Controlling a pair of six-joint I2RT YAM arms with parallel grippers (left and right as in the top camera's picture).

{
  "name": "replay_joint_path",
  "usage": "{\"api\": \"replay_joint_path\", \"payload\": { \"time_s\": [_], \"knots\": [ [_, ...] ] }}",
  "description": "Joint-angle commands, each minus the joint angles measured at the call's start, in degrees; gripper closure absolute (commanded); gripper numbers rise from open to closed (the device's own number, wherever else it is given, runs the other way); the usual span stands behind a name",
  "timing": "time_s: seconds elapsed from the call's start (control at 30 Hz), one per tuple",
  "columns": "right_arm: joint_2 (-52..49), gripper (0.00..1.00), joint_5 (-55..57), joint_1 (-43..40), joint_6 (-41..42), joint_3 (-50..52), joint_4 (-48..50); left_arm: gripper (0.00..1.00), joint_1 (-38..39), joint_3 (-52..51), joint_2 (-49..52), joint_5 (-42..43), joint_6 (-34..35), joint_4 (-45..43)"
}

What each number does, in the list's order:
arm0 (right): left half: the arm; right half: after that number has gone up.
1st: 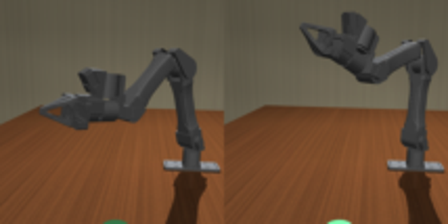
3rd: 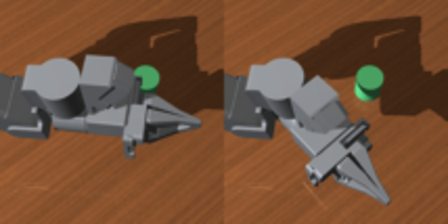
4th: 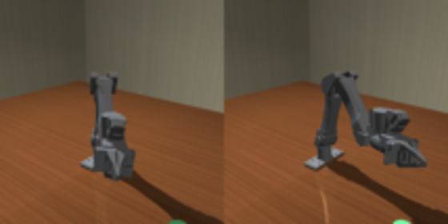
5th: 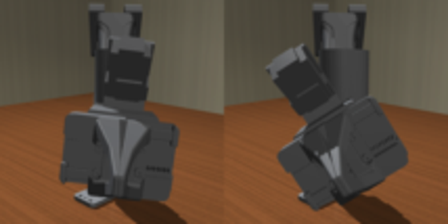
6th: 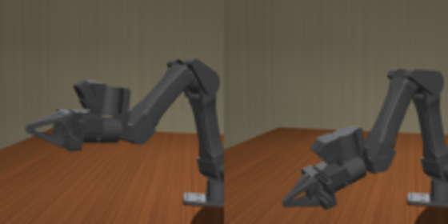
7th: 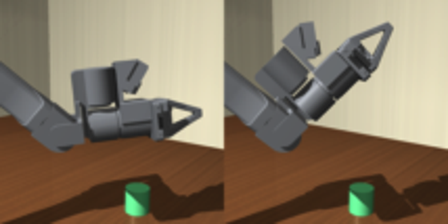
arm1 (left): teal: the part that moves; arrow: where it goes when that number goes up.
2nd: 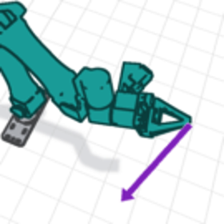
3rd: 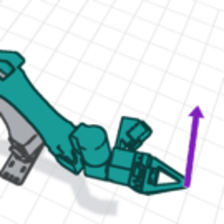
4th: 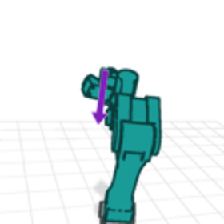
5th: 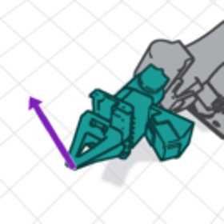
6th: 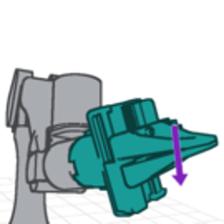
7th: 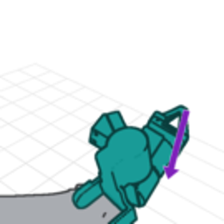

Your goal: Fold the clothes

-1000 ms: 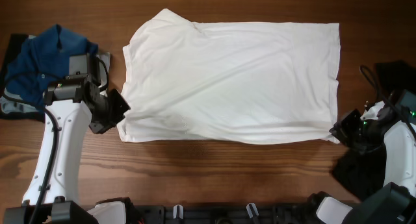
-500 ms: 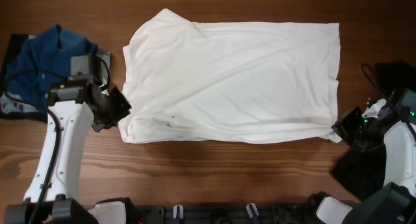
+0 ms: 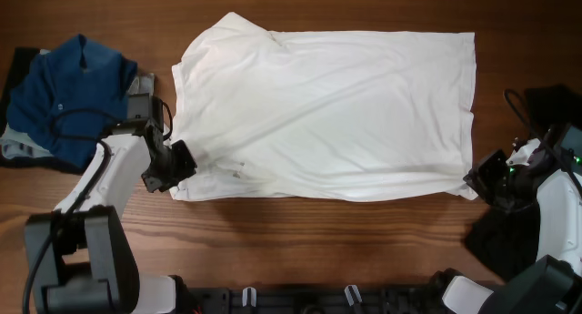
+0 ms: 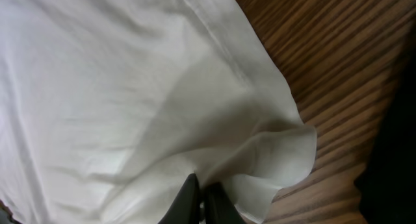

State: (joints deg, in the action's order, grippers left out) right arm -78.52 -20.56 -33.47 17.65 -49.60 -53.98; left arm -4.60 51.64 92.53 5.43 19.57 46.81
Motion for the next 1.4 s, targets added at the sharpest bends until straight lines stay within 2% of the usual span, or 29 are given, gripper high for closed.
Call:
{"api": "replay_joint_path", "payload": {
  "time_s": [0.0,0.17,0.3,0.47,0.5,0.57,0.6,0.67,0.73,0.8,0.93,1.2,1.37],
  "knots": [
    [0.15,0.96,-0.31,-0.13,-0.81,0.52,-0.07,0.64,0.26,-0.09,3.13,3.13,-4.66,-0.17],
    [0.15,0.96,-0.31,-0.13,-0.87,0.52,-0.02,0.78,0.26,-0.04,4.55,6.93,-5.9,-0.24],
    [0.15,0.96,-0.28,-0.13,-0.94,0.52,-0.02,0.82,0.26,0.13,4.11,6.93,-5.9,-0.11],
    [0.15,0.96,-0.31,-0.13,-0.96,0.52,-0.04,0.92,0.26,0.13,3.48,6.69,-5.9,-0.13],
    [0.15,0.96,-0.31,-0.13,-0.96,0.5,-0.04,0.91,0.24,0.2,3.43,6.34,-5.92,-0.11],
    [0.15,0.96,-0.31,-0.13,-0.96,0.52,-0.04,0.69,0.24,0.52,3.37,4.31,-5.9,0.42],
    [0.15,0.96,-0.31,-0.13,-0.96,0.52,-0.04,0.65,0.24,0.57,3.37,3.04,-5.9,0.74],
    [0.15,0.96,-0.31,-0.13,-1.01,0.52,-0.07,0.62,0.24,0.57,3.37,1.29,-5.9,1.27],
    [0.15,0.96,-0.31,-0.13,-1.01,0.52,-0.04,0.62,0.24,0.57,3.37,1.14,-5.9,1.29],
    [0.15,0.96,-0.31,-0.13,-0.98,0.52,-0.04,0.7,0.26,0.96,3.37,2.78,-5.9,0.85],
    [0.15,0.96,-0.31,-0.13,-0.98,0.52,-0.07,0.74,0.26,0.98,3.37,4.83,-5.9,-0.13],
    [0.15,0.95,-0.31,-0.13,-0.98,0.52,-0.04,0.75,0.26,1.42,3.37,5.25,-5.9,-1.03],
    [0.15,0.96,-0.31,-0.13,-0.98,0.52,-0.04,0.82,0.26,1.42,3.37,7.98,-5.9,-1.73]
  ]
}}
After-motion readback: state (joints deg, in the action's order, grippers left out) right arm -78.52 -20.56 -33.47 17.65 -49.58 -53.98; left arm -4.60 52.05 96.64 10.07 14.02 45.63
